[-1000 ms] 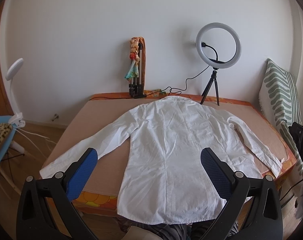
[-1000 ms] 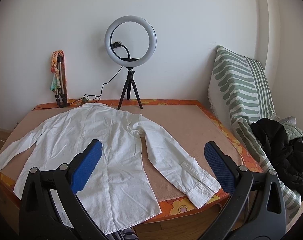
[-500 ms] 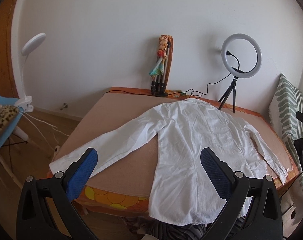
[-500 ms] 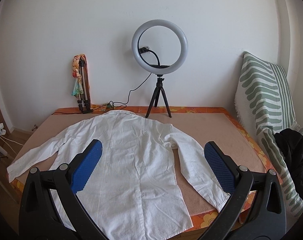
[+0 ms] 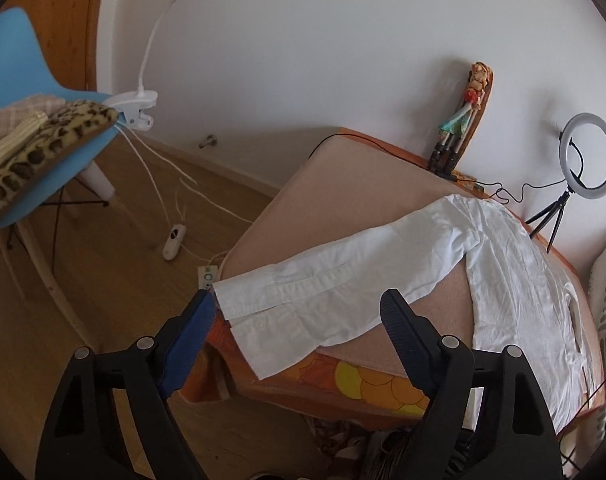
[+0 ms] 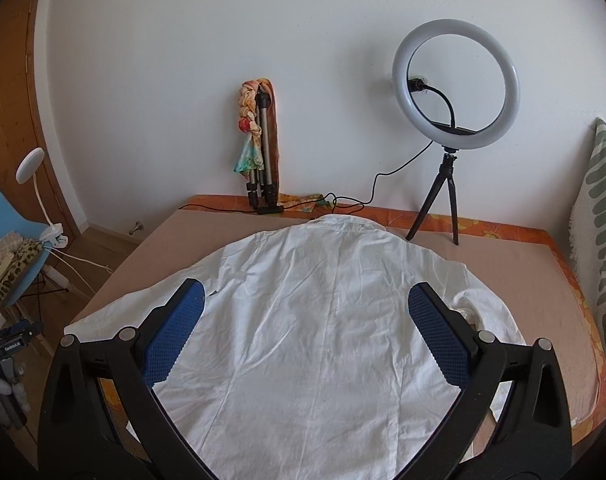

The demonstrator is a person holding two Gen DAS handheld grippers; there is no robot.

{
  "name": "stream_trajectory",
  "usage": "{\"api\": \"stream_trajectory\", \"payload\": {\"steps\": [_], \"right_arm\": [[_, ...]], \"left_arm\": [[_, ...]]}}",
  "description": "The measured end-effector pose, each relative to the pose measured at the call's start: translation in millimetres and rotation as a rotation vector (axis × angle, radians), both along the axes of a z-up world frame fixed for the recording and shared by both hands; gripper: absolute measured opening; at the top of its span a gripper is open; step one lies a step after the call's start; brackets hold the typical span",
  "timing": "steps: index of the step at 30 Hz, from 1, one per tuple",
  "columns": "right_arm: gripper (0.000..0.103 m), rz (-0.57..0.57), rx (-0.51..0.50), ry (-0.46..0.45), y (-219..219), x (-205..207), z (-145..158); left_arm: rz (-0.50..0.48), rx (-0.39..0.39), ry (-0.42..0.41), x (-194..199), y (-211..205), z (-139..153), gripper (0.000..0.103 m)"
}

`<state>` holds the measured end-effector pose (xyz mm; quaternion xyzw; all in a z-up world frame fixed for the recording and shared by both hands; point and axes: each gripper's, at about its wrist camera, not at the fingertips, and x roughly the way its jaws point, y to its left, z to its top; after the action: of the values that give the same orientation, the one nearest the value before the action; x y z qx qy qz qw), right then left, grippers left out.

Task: Fold small clothes
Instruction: 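Move the left tool to the shirt's side edge and grasp it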

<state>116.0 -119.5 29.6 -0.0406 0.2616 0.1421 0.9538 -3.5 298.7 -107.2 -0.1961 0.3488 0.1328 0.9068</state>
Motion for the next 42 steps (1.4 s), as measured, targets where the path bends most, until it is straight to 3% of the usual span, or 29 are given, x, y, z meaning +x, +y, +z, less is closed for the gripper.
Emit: {"api": "stream_trajectory", "payload": {"steps": [7, 11, 14, 16, 18, 24, 32, 33, 34, 38, 42], "right_arm": [[0.103, 0.092, -0.021, 0.083, 49, 23, -18], [0.103, 0.123, -0.035, 0.119, 70, 30, -28], [0.103, 0.137, -0.056, 0.122, 83, 30, -31], [0.103, 0.144, -0.065, 0.129, 90, 32, -35], [0.103, 0.149, -0.071, 0.138, 96, 34, -38], [0.103, 0.160, -0.095, 0.151, 110, 38, -45], [0.103, 0.189, -0.126, 0.155, 134, 45, -51], [0.103, 0.193, -0.130, 0.158, 137, 47, -51], [0.103, 0.197, -0.133, 0.164, 141, 51, -52], [0.103, 0.223, -0.119, 0.241, 152, 75, -58], [0.103, 0.219, -0.036, 0.392, 159, 117, -74]], "left_arm": [[0.092, -0.304, 0.000, 5, 59, -50, 0.067], [0.101, -0.406, -0.007, 12, 73, -69, 0.066], [0.086, -0.420, 0.004, 22, 75, -78, 0.060], [0.082, -0.429, 0.016, 28, 76, -83, 0.050], [0.081, -0.429, 0.018, 32, 76, -87, 0.048], [0.023, -0.366, -0.016, 36, 71, -83, 0.025], [0.004, -0.253, -0.002, 48, 63, -81, 0.023], [-0.006, -0.240, -0.014, 48, 61, -79, 0.006], [-0.018, -0.232, -0.033, 48, 59, -76, 0.002], [-0.063, -0.231, -0.148, 38, 50, -56, 0.002], [-0.126, -0.257, -0.239, 24, 34, -28, 0.002]]}}
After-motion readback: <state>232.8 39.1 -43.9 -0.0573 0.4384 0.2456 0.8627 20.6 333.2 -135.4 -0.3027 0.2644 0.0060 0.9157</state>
